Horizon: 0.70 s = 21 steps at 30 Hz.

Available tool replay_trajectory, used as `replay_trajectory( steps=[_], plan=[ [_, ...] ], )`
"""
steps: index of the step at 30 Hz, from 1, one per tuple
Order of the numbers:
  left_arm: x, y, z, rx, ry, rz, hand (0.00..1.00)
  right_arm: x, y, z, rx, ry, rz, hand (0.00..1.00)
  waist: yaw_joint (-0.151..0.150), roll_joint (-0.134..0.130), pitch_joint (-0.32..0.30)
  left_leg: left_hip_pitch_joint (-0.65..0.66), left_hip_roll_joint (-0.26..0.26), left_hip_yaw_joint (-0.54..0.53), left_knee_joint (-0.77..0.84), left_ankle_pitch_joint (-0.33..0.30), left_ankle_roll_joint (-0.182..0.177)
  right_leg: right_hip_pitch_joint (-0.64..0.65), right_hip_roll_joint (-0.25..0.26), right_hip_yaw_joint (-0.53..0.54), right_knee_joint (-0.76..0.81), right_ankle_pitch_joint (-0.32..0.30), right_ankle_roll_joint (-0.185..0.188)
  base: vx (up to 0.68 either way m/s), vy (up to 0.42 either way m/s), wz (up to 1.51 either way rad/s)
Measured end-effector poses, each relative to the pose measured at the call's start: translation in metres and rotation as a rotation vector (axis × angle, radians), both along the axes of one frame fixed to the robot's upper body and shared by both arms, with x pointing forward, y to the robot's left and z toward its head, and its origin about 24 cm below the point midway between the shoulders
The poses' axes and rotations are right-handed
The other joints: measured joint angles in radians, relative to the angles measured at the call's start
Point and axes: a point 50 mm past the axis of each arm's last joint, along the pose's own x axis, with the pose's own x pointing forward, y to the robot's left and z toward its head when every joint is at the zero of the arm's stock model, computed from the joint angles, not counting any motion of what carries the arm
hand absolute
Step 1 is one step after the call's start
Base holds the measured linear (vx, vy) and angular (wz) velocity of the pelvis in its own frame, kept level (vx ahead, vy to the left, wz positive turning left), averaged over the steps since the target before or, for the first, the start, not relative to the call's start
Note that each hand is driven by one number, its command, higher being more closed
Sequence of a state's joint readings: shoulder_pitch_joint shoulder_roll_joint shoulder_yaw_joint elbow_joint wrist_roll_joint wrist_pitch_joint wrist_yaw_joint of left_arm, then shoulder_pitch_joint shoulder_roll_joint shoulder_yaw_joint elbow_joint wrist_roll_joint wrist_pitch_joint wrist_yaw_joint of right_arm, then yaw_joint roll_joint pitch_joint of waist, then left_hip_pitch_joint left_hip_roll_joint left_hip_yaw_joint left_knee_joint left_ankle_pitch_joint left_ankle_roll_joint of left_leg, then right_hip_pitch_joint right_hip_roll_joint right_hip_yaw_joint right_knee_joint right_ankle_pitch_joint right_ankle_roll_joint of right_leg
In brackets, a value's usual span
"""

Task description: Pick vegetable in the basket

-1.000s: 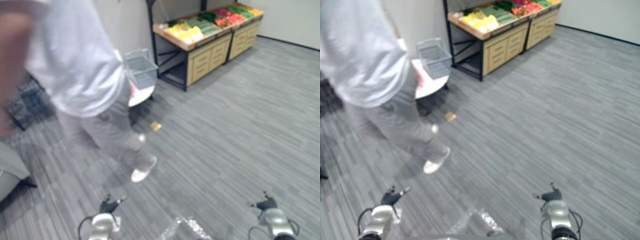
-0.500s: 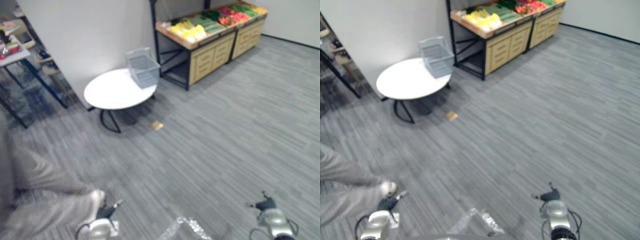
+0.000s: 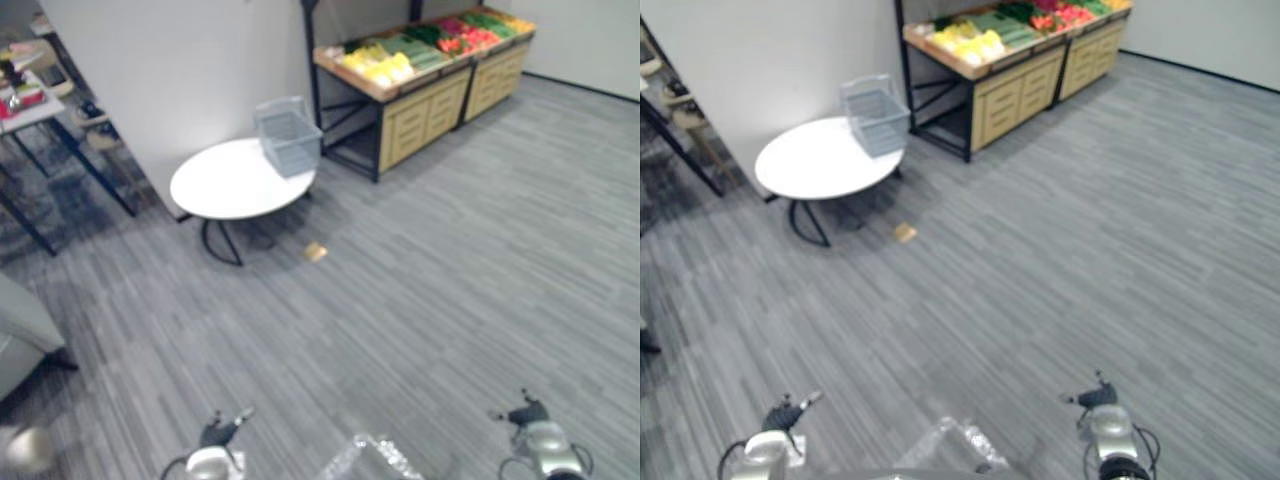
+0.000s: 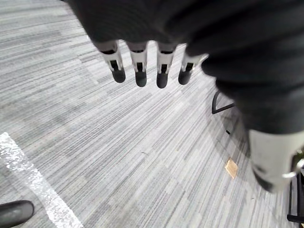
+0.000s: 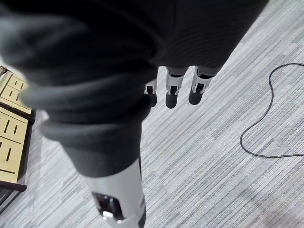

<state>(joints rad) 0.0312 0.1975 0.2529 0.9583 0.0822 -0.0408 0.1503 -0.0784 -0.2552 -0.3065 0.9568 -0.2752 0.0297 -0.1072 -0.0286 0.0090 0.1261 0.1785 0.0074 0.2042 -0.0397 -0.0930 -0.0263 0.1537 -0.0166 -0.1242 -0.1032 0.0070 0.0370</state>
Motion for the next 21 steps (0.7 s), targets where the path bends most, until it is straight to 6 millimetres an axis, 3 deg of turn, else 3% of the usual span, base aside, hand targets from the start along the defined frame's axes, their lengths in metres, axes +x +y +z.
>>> replay_trajectory(
  steps=[8,10,12,13,14,16,17,19,20,21],
  plan=[
    [0.0,-0.001,-0.002,-0.005,0.013,0.003,0.0,0.005,0.0,0.002,-0.005,-0.005,-0.017,0.0,0.0,0.005,0.005,-0.038,-0.002,0.0,-0.024,0.013,0.0,-0.051,0.0,-0.002,0.011,-0.003,-0.003,-0.01,-0.011,0.01],
    [0.008,-0.001,0.001,-0.003,-0.007,-0.001,0.0,0.012,0.003,0.004,0.001,-0.023,-0.012,0.0,0.0,0.002,0.027,-0.085,0.013,0.006,0.071,-0.03,-0.012,-0.086,-0.003,-0.002,0.08,-0.046,-0.009,0.01,-0.02,0.03],
    [0.014,-0.001,0.003,-0.002,-0.025,-0.003,0.0,0.016,0.01,0.003,0.015,-0.027,0.005,0.0,0.003,-0.006,0.061,-0.197,0.064,0.018,0.37,-0.124,-0.057,-0.102,0.003,0.001,0.159,-0.117,-0.022,-0.01,-0.082,0.02],
    [0.014,-0.001,0.004,-0.005,-0.033,0.008,0.0,0.019,0.016,0.003,0.023,-0.033,0.023,0.0,0.009,-0.01,0.08,-0.285,0.114,0.042,0.608,-0.126,-0.064,-0.091,0.011,0.007,0.193,-0.145,-0.031,0.02,-0.092,-0.21],
    [0.011,-0.006,0.002,-0.021,-0.038,0.028,0.0,0.023,0.019,0.007,0.014,-0.059,0.044,0.0,0.015,0.005,0.102,-0.376,0.184,0.056,0.835,-0.087,-0.053,-0.068,0.031,0.02,0.22,-0.168,-0.047,0.07,-0.056,-0.3],
    [0.007,-0.014,-0.002,-0.063,-0.031,0.061,0.0,0.025,0.021,0.011,0.008,-0.084,0.059,0.0,0.026,0.002,0.114,-0.454,0.22,0.065,0.932,-0.114,-0.057,-0.059,0.028,0.043,0.25,-0.201,-0.048,0.13,0.026,-0.32],
    [0.008,-0.016,-0.002,-0.066,-0.033,0.057,0.0,0.027,0.02,0.012,0.005,-0.091,0.06,0.0,0.029,-0.001,0.113,-0.475,0.219,0.07,0.906,-0.127,-0.062,-0.06,0.019,0.048,0.249,-0.204,-0.045,0.19,0.063,-0.36],
    [0.011,-0.016,-0.001,-0.059,-0.044,0.052,0.0,0.032,0.019,0.017,-0.01,-0.11,0.075,0.0,0.034,-0.012,0.119,-0.511,0.181,0.108,0.606,-0.107,-0.068,-0.06,-0.031,0.079,0.227,-0.217,-0.025,0.28,0.102,-0.3],
    [0.01,-0.015,-0.001,-0.057,-0.042,0.053,0.0,0.032,0.018,0.017,-0.013,-0.108,0.08,0.0,0.035,-0.013,0.12,-0.511,0.169,0.114,0.507,-0.076,-0.069,-0.058,-0.044,0.085,0.217,-0.221,-0.018,0.34,0.161,-0.2],
    [0.006,-0.015,-0.002,-0.053,-0.032,0.055,0.0,0.032,0.015,0.018,-0.021,-0.107,0.081,0.0,0.036,-0.006,0.12,-0.507,0.147,0.112,0.297,0.007,-0.084,-0.041,-0.06,0.096,0.182,-0.226,-0.01,0.5,0.283,-0.35]
  ],
)
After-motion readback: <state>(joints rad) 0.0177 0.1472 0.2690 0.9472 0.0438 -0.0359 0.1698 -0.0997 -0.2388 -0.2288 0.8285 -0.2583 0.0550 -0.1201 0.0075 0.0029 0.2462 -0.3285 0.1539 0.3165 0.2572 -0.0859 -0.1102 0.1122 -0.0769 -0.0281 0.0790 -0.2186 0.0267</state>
